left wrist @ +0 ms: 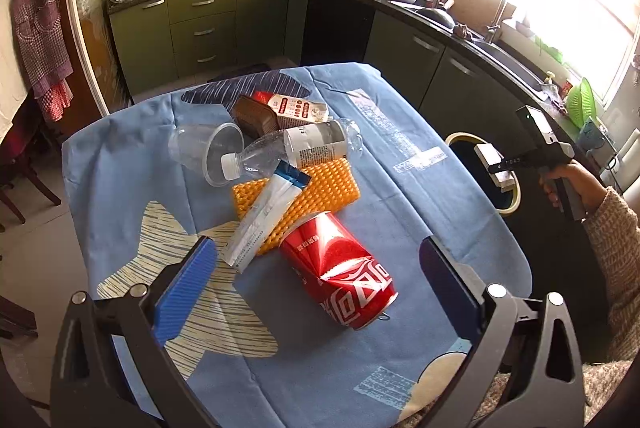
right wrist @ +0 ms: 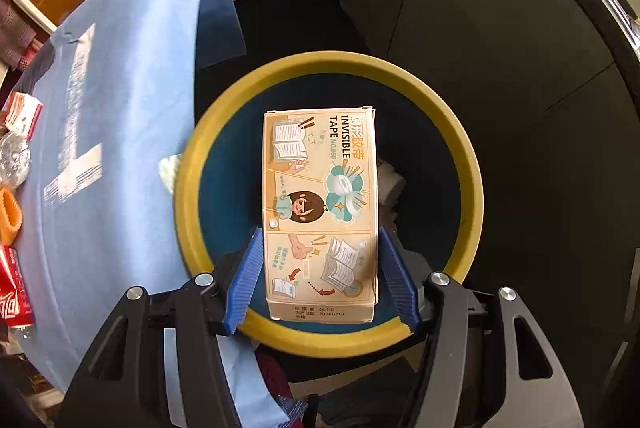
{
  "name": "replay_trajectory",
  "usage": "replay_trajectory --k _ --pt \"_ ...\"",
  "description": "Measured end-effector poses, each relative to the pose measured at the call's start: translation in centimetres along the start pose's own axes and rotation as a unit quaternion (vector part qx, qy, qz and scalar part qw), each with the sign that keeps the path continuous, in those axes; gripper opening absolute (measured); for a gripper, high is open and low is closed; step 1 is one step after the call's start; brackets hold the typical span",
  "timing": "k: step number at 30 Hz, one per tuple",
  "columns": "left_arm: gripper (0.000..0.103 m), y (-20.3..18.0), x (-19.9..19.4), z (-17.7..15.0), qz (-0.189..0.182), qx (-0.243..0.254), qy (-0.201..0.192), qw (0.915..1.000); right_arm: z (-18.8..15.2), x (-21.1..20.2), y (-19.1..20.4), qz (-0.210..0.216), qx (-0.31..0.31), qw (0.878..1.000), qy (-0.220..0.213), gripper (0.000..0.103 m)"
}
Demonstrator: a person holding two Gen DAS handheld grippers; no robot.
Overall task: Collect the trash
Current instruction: 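Carry the tape box over the bin and release it, then grasp the white toothpaste tube with the left gripper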
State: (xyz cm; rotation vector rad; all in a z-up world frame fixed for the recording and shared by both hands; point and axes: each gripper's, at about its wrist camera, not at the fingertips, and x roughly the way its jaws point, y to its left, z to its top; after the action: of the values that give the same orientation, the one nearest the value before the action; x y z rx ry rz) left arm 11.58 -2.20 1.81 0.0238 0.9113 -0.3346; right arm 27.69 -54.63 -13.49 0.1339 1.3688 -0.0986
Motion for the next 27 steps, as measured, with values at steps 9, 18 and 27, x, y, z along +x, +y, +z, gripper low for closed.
replay_trajectory --k 9,18,27 --pt "0.096 1.9 5.4 3.3 -0.015 0.053 0.05 0.9972 0.1 -0.6 -0.3 0.025 0.001 1.0 -0.008 0.058" --pt "0.079 2.0 11.5 5.8 -0.008 0.112 0.113 0.9872 -1.0 -1.2 1.5 0.033 -0.005 0.999 0.002 0.058" --pt "0.067 1.1 14.2 5.6 0.018 0.149 0.146 0.9777 -0.8 -0.3 1.7 0.041 -0.003 0.999 0.008 0.058"
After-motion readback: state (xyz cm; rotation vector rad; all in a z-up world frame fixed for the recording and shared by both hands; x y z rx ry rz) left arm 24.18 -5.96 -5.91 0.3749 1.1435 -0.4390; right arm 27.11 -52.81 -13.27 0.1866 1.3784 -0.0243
